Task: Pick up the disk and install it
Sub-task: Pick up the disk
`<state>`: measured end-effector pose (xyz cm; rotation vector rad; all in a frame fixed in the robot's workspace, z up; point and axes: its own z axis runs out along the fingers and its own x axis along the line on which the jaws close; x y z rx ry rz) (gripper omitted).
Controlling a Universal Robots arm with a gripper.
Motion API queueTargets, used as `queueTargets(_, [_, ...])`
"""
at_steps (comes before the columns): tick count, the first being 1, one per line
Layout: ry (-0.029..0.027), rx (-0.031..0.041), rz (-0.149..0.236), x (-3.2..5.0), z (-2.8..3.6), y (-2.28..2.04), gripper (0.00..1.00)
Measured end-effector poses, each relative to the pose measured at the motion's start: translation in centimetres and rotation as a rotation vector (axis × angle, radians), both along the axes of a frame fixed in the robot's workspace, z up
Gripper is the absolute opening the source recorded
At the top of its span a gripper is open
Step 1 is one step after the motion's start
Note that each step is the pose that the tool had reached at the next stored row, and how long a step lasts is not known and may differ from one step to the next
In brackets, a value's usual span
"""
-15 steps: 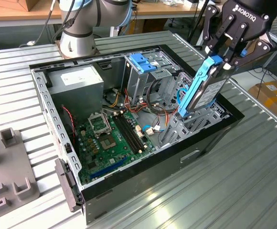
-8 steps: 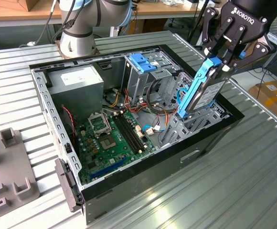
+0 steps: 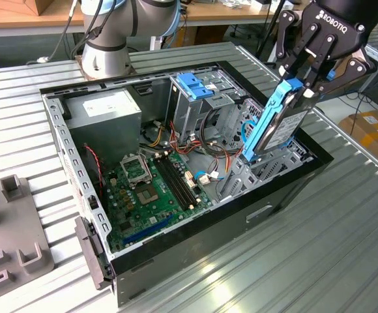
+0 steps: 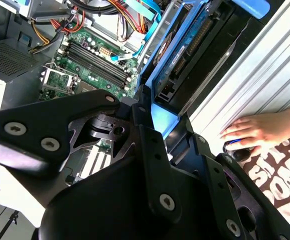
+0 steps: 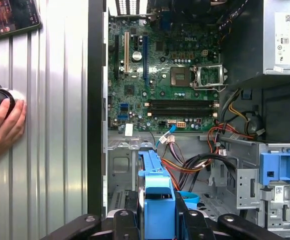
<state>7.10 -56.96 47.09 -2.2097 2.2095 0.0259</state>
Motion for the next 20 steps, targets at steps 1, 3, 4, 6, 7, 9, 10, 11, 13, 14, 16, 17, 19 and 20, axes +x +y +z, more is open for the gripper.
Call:
queueTargets(1, [0.0000, -0.0001, 0.000, 0.00, -0.03, 0.00, 0.37])
queueTargets(3, [0.0000, -0.0001, 0.000, 0.00, -0.05, 0.00, 0.37])
queueTargets(4, [0.0000, -0.0001, 0.000, 0.00, -0.06, 0.00, 0.37])
queueTargets(6, [0.0000, 0.0000, 0.000, 0.00, -0.27, 0.00, 0.37])
queueTargets(7, [0.0000, -0.0001, 0.000, 0.00, -0.29, 0.00, 0.37])
queueTargets(9, [0.0000, 0.0000, -0.003, 0.00, -0.32, 0.00, 0.37])
queueTargets(10, [0.0000, 0.0001, -0.006, 0.00, -0.33, 0.00, 0.37])
queueTargets(11, [0.0000, 0.0000, -0.007, 0.00, -0.33, 0.00, 0.37])
queueTargets(13, [0.0000, 0.0000, -0.007, 0.00, -0.35, 0.00, 0.37])
queueTargets(14, [0.0000, 0.0001, -0.007, 0.00, -0.47, 0.00, 0.37])
queueTargets(16, [0.0000, 0.0000, -0.007, 0.00, -0.47, 0.00, 0.37])
queueTargets(17, [0.0000, 0.0001, -0.007, 0.00, -0.55, 0.00, 0.37])
queueTargets(19, [0.0000, 0.0002, -0.007, 0.00, -0.57, 0.00, 0.37])
queueTargets(20, [0.0000, 0.0003, -0.007, 0.00, -0.58, 0.00, 0.37])
